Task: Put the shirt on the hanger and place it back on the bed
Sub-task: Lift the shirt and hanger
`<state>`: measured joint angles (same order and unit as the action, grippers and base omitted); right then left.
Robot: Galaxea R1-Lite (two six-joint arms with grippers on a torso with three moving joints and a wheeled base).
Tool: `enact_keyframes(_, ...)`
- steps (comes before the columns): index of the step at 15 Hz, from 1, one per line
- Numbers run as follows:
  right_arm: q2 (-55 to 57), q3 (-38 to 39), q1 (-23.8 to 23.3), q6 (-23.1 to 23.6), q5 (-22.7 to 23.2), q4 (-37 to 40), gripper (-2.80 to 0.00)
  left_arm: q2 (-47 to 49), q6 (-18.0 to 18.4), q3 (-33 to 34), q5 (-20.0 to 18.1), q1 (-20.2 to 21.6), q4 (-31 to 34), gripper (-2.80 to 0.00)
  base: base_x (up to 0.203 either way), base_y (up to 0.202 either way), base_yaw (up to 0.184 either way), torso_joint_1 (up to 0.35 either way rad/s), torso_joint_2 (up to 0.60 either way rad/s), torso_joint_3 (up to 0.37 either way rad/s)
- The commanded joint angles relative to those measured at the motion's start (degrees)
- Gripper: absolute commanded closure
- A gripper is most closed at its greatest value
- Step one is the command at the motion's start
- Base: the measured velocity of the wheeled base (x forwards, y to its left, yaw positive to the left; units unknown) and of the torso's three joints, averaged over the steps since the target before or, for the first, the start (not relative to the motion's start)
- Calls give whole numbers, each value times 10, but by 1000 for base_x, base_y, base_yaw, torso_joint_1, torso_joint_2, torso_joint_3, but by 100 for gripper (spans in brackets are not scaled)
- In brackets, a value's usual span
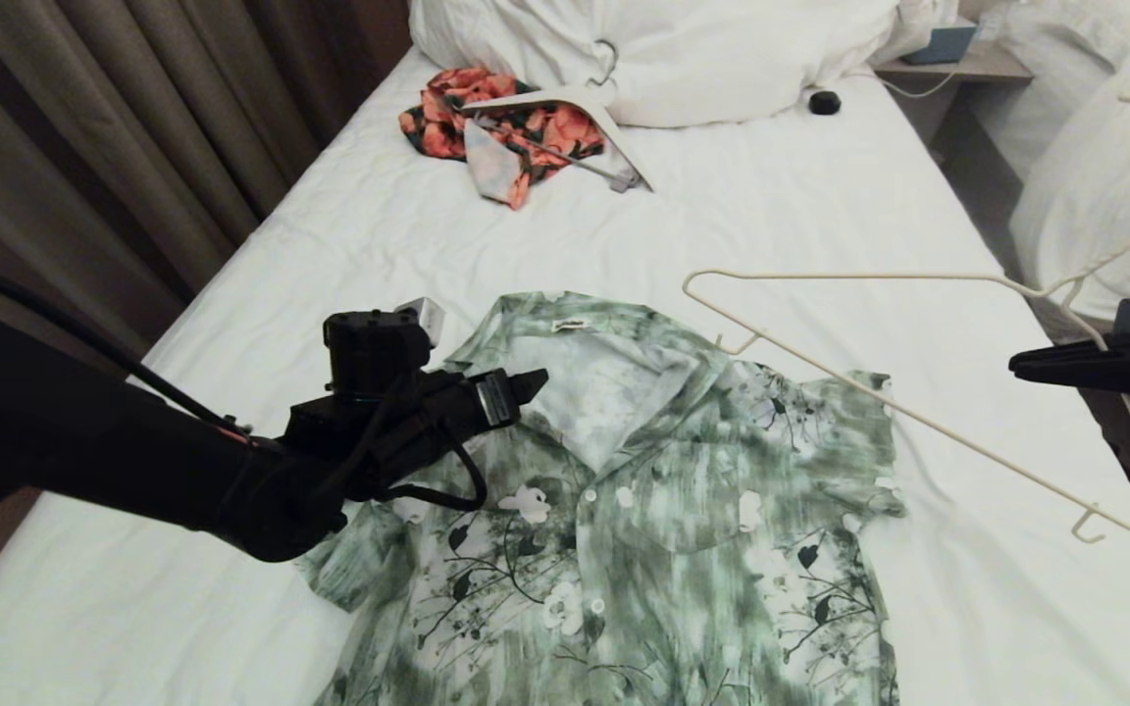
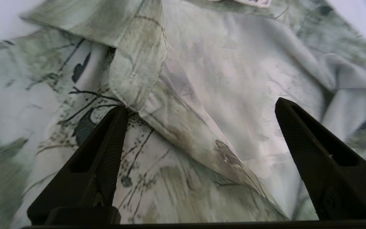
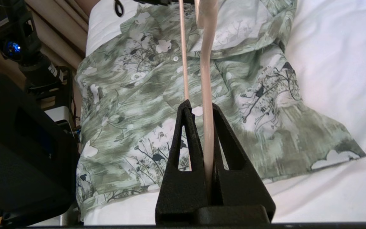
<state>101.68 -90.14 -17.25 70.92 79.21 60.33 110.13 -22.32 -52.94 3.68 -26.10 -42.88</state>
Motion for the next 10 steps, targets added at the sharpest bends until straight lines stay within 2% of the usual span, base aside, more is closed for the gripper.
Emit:
enact_keyframes(1, -1, -5, -2, 4, 4, 4, 0, 27, -2, -11, 1, 5, -3, -280, 0, 0, 0, 0, 0, 0)
enact_keyframes(5, 10, -14, -3, 4, 3, 3, 0, 29, -2, -17, -5, 33, -4, -280, 0, 0, 0, 0, 0, 0)
enact_keyframes(10, 14, -15, -1, 4, -1, 3, 0, 47, -3, -58, -19, 15, -3, -280, 0, 0, 0, 0, 0, 0)
